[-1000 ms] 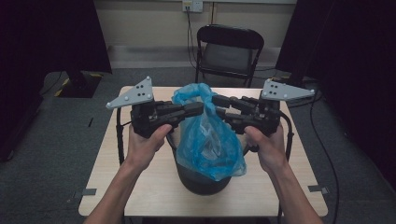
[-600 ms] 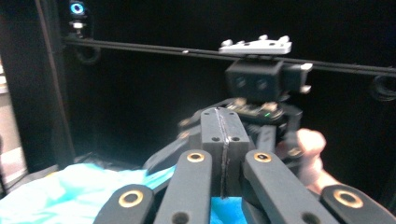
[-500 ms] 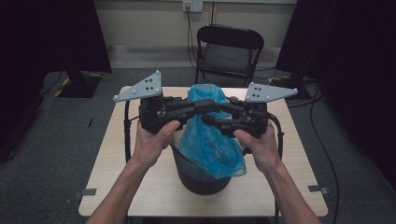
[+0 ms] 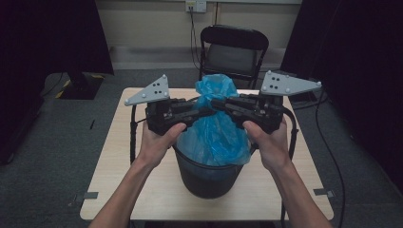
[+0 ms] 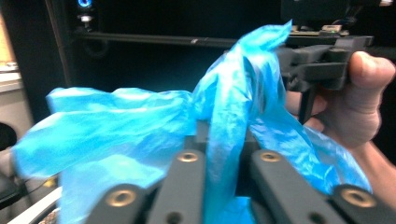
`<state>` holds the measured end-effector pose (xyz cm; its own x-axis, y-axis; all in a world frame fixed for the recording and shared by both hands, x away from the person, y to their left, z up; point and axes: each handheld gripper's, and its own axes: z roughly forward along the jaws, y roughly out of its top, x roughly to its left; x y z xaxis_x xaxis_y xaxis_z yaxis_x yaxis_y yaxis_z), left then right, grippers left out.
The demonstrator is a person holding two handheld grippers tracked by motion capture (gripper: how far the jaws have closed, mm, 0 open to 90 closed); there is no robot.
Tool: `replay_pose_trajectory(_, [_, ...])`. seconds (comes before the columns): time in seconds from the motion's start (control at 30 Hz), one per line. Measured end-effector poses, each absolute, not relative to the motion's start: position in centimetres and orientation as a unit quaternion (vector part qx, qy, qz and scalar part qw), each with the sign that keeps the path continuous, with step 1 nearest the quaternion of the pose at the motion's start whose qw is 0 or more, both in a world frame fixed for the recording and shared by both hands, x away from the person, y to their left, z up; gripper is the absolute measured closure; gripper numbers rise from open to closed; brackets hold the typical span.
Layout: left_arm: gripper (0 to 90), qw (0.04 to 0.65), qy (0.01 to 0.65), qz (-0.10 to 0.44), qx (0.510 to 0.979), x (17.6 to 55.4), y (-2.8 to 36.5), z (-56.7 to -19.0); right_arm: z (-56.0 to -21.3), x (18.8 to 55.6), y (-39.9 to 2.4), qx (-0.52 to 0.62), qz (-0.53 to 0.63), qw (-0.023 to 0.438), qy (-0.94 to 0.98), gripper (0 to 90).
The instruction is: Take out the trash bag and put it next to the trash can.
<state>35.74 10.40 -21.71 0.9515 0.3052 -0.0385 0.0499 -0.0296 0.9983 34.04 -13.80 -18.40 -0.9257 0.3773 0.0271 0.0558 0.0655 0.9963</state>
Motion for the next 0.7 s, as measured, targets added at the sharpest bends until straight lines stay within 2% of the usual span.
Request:
replay_pose_trajectory(0.03, [88.4,0.685,0.125,0.093,0.711,35.7,10.4,-21.7,-18.4,34.0,-13.8,0.150,0.667,0.121,0.720,86.4])
replay_pose_trajectory(0.07, [88.4,0.679,0.125,0.101,0.716,35.6,10.4,-21.5,-18.6,34.0,-14.1,0.153,0.666,0.123,0.719,79.2])
replay_pose_trajectory(0.13, [88.8,0.684,0.127,0.102,0.711,35.6,10.6,-21.2,-19.2,34.1,-15.1,0.173,0.671,0.132,0.709,53.7])
replay_pose_trajectory(0.17, [88.9,0.685,0.129,0.102,0.710,35.6,10.7,-21.0,-19.6,34.3,-15.7,0.193,0.671,0.133,0.704,33.2])
replay_pose_trajectory(0.2, [88.9,0.688,0.132,0.107,0.705,35.7,10.9,-20.7,-19.6,34.3,-15.7,0.193,0.671,0.133,0.704,33.2])
replay_pose_trajectory(0.23, [88.9,0.692,0.136,0.109,0.700,35.7,11.0,-20.4,-20.2,34.7,-16.0,0.210,0.664,0.119,0.708,17.3])
replay_pose_trajectory(0.37, [88.9,0.703,0.134,0.113,0.689,35.8,10.9,-19.2,-20.9,35.2,-15.6,0.211,0.662,0.109,0.710,14.4])
replay_pose_trajectory(0.43, [88.9,0.704,0.131,0.111,0.689,35.7,10.5,-18.7,-21.1,35.7,-14.3,0.199,0.663,0.088,0.716,14.1])
replay_pose_trajectory(0.57, [88.9,0.706,0.117,0.102,0.691,35.3,9.7,-18.3,-21.2,36.1,-13.0,0.191,0.654,0.086,0.727,14.6])
replay_pose_trajectory(0.63, [88.8,0.705,0.113,0.097,0.693,35.1,9.8,-18.4,-21.3,36.4,-12.5,0.187,0.638,0.103,0.740,45.3])
replay_pose_trajectory(0.67, [88.8,0.705,0.113,0.097,0.693,35.1,9.8,-18.4,-21.3,36.4,-12.5,0.187,0.638,0.103,0.740,45.3])
replay_pose_trajectory(0.7, [88.8,0.706,0.115,0.092,0.693,35.2,9.9,-18.5,-21.4,36.6,-12.5,0.185,0.638,0.097,0.741,50.9])
